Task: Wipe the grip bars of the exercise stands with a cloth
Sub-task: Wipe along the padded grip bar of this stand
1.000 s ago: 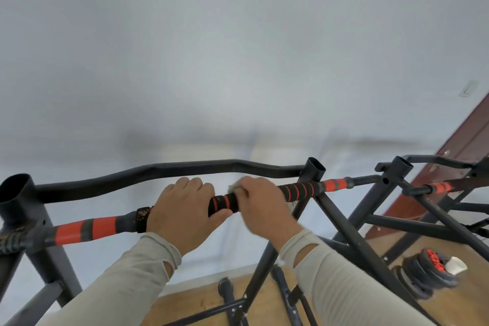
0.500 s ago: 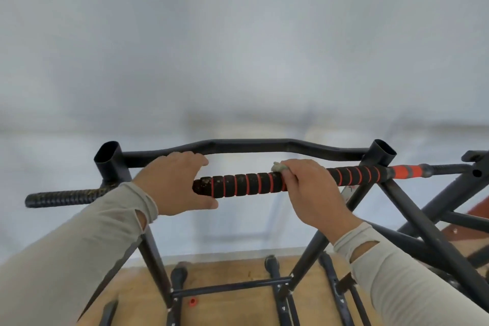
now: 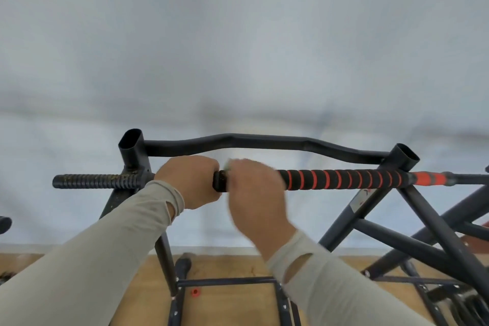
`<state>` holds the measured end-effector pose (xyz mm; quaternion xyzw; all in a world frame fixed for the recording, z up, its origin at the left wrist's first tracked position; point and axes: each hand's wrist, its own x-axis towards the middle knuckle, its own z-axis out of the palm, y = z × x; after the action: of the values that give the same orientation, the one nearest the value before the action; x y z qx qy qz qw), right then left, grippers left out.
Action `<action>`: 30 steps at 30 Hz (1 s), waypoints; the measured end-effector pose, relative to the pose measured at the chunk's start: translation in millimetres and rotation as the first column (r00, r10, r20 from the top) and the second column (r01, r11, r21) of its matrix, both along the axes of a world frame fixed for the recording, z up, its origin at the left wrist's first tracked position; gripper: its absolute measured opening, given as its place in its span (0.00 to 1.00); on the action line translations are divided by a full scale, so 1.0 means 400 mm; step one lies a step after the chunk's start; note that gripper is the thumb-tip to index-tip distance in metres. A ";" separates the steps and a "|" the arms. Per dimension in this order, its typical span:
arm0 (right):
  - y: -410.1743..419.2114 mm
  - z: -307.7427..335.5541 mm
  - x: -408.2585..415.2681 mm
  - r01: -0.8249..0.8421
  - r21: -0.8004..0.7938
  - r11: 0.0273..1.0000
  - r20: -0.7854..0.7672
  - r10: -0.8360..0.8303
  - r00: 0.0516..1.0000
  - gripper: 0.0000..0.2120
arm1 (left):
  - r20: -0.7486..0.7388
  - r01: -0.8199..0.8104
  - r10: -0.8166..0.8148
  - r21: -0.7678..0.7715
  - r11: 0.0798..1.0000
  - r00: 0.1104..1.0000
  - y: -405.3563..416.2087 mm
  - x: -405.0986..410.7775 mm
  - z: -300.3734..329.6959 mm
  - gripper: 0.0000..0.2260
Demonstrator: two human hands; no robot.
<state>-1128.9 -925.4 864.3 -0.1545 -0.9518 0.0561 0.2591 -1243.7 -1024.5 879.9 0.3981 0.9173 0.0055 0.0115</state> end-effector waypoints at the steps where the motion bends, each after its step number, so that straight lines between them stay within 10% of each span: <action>1: -0.038 -0.014 -0.017 -0.057 -0.023 0.998 -0.038 0.056 0.998 0.07 | -0.006 0.004 -0.004 -0.008 1.000 1.000 -0.002 0.001 0.001 0.05; 7: 0.101 -0.015 0.054 -0.364 0.218 0.906 0.024 0.368 0.930 0.11 | 0.039 0.009 -0.011 0.047 0.999 0.999 -0.008 -0.005 -0.006 0.10; 14: 0.289 0.090 0.163 0.071 0.373 0.925 0.289 -0.189 0.939 0.09 | 0.065 0.008 -0.012 0.056 0.998 0.998 -0.010 -0.006 -0.007 0.06; 23: -0.048 -0.012 -0.018 -0.115 0.036 0.993 -0.050 0.117 0.992 0.04 | 0.002 0.019 -0.019 0.025 0.999 1.000 -0.007 -0.001 -0.002 0.06; 26: 0.037 -0.021 0.038 -0.292 0.146 0.945 -0.024 0.298 0.954 0.08 | 0.022 0.022 -0.023 0.052 0.998 0.999 -0.006 -0.006 -0.006 0.08; 30: 0.218 0.040 0.127 -0.113 0.250 0.962 0.088 0.094 0.992 0.09 | 0.057 -0.001 -0.002 0.063 0.998 0.998 -0.011 -0.017 -0.017 0.10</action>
<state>-1078.0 -838.3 880.2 -0.0722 -0.9669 -0.0586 0.2375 -1250.7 -1028.7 873.1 0.3982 0.9158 0.0458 0.0251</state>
